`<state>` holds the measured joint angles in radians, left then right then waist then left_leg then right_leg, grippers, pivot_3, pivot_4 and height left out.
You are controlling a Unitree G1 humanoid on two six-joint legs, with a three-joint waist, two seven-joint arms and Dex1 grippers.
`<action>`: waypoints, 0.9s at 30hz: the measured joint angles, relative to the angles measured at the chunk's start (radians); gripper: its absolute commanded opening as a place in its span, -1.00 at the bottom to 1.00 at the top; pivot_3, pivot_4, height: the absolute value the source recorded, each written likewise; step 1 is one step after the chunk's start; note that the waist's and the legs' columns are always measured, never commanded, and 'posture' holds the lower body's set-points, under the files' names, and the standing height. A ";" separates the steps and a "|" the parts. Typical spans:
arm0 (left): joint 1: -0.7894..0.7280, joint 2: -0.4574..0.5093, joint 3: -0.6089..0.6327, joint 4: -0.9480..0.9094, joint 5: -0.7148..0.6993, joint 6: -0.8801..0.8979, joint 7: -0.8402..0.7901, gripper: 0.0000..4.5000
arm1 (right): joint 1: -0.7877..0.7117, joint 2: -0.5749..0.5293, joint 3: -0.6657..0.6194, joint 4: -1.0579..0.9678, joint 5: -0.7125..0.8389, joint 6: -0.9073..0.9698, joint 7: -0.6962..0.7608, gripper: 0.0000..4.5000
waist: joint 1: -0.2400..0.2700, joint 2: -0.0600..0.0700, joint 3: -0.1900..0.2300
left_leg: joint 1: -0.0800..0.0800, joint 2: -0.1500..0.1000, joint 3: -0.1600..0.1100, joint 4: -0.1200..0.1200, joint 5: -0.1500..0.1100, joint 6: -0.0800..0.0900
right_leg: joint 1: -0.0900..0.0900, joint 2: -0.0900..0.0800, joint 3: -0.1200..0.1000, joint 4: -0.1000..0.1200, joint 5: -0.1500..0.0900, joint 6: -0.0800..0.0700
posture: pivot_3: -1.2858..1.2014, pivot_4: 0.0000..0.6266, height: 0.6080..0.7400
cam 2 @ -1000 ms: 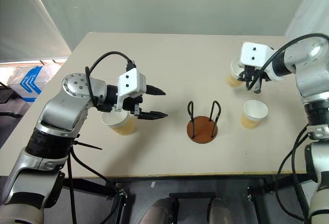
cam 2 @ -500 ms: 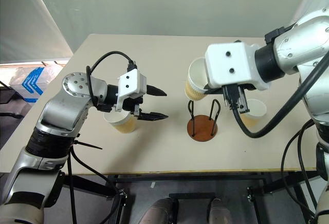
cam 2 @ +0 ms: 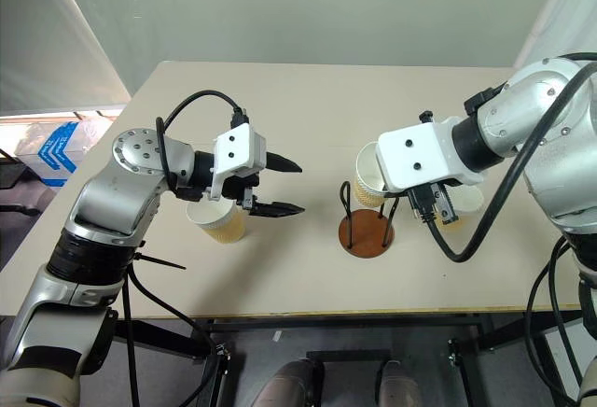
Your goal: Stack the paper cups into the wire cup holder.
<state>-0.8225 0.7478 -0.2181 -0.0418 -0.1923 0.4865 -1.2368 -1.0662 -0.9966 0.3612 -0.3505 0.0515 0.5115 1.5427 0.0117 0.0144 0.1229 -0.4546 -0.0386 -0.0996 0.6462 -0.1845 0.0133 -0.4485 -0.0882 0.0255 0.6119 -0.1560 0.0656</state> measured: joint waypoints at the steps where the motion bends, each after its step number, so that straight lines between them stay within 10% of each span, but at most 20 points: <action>1: 0.000 0.000 0.000 0.001 0.001 -0.001 0.000 0.76 | 0.005 0.003 0.001 0.004 -0.008 -0.001 -0.010 -0.73 | 0.000 0.000 0.000 | 0.000 0.000 0.000 0.000 0.000 0.000 | 0.000 0.000 0.000 0.000 0.000 0.000 | 0.03 -0.52 1.00; 8: 0.000 0.000 0.000 0.009 0.009 -0.008 0.002 0.76 | 0.032 0.033 0.002 0.020 -0.039 0.030 -0.074 0.33 | 0.000 0.000 0.000 | 0.000 0.000 0.000 0.000 0.000 0.000 | 0.000 0.000 0.000 0.000 0.000 0.001 | 0.03 -0.52 1.00; 27: 0.129 0.383 0.148 -0.033 0.038 -0.074 -0.090 0.76 | 0.074 0.123 -0.318 -0.054 0.292 0.534 -0.345 0.33 | -0.006 0.000 0.000 | 0.001 0.001 0.000 -0.006 -0.001 -0.005 | -0.004 0.003 0.002 0.000 -0.002 0.000 | 0.03 -0.52 1.00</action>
<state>-0.6940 1.1308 -0.0698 -0.0748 -0.1546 0.4122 -1.3268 -0.9921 -0.8739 0.0429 -0.4046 0.3433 1.0455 1.1975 0.0054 0.0140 0.1230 -0.4536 -0.0376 -0.1000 0.6401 -0.1853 0.0080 -0.4522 -0.0856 0.0280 0.6117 -0.1576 0.0659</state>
